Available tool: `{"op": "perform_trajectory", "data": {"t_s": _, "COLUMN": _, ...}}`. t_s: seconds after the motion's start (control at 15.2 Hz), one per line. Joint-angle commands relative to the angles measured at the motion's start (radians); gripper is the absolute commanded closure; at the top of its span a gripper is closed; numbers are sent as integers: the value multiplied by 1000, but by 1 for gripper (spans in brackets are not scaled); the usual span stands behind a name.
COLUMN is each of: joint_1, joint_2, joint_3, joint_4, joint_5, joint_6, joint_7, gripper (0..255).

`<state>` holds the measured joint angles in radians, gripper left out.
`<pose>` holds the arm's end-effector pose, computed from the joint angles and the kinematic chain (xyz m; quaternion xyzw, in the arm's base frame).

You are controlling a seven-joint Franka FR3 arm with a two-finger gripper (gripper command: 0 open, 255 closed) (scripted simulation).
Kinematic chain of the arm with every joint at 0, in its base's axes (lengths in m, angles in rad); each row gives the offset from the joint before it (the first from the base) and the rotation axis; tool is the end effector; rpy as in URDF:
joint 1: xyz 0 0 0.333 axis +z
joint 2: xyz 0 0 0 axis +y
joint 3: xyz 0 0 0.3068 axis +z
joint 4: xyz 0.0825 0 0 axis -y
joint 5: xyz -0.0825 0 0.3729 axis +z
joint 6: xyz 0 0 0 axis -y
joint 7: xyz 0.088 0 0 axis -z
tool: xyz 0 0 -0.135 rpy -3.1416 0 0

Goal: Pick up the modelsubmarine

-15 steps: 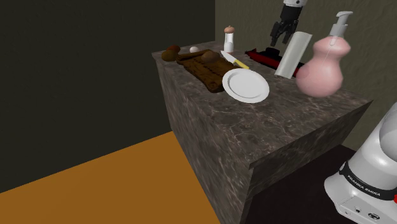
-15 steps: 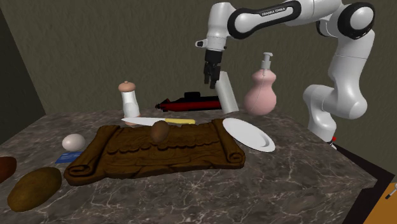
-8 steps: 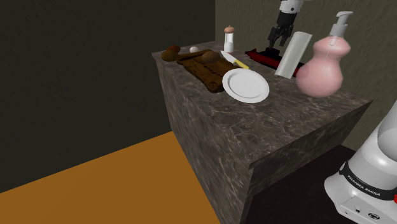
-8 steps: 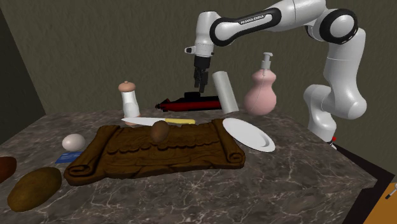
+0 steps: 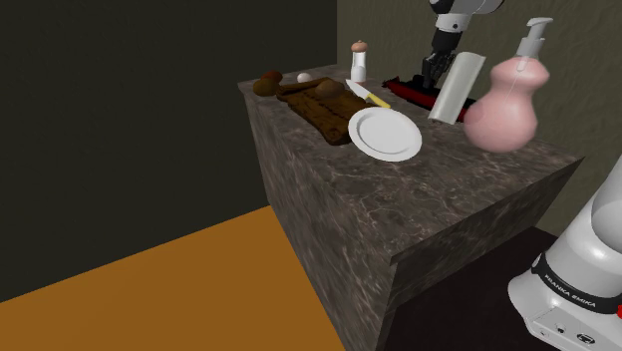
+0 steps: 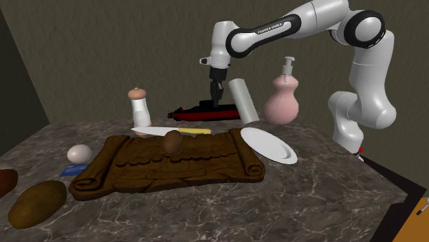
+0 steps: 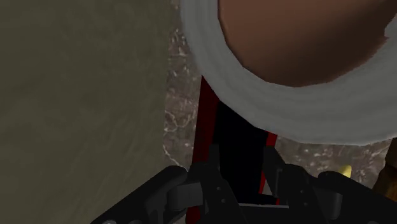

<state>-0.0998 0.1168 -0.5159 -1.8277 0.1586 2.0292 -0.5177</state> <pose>0.4963 -0.3247 0.4507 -0.9947 0.0774 -0.0663 0.0101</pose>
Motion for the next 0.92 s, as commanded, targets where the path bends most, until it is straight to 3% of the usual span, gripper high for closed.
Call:
{"op": "perform_trajectory", "data": {"t_s": 0.0, "joint_1": 0, "joint_2": 0, "joint_3": 0, "joint_4": -2, "joint_5": 0, "joint_6": 2, "joint_7": 0, "gripper": 255}}
{"op": "perform_trajectory", "data": {"t_s": 0.46, "joint_1": 0, "joint_2": 3, "joint_3": 0, "joint_4": 2, "joint_5": 2, "joint_6": 0, "joint_7": -1, "gripper": 255}}
{"op": "perform_trajectory", "data": {"t_s": 0.86, "joint_1": 0, "joint_2": -10, "joint_3": -2, "joint_4": 68, "joint_5": -10, "joint_6": -76, "joint_7": 12, "gripper": 255}}
